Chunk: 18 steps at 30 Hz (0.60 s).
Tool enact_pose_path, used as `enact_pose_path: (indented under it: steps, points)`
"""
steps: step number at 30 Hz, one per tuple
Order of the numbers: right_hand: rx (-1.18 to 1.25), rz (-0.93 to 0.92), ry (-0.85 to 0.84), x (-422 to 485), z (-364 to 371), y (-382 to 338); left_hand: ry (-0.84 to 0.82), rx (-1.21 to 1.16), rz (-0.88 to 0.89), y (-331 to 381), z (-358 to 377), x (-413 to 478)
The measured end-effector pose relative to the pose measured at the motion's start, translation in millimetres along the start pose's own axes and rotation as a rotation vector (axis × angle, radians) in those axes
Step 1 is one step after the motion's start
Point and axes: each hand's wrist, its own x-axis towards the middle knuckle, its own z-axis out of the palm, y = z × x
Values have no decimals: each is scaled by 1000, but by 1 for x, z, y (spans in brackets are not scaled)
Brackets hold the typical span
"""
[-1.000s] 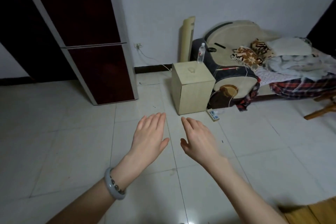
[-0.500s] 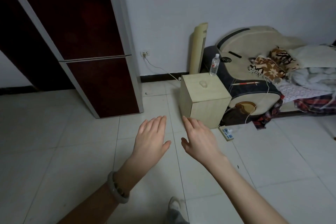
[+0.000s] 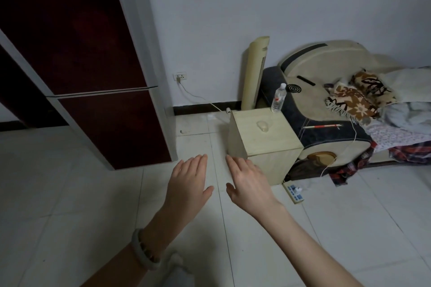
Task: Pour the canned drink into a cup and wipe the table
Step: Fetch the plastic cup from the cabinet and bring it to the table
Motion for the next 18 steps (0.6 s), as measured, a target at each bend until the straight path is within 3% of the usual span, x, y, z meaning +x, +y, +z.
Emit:
enact_pose_path:
  steps: [9,18]
  points:
    - [-13,88,-93,139,31,5,-82,-40,56,-86,41,126]
    - [-5,263,-97,276,50,3,-59,-47,295,-178,74,263]
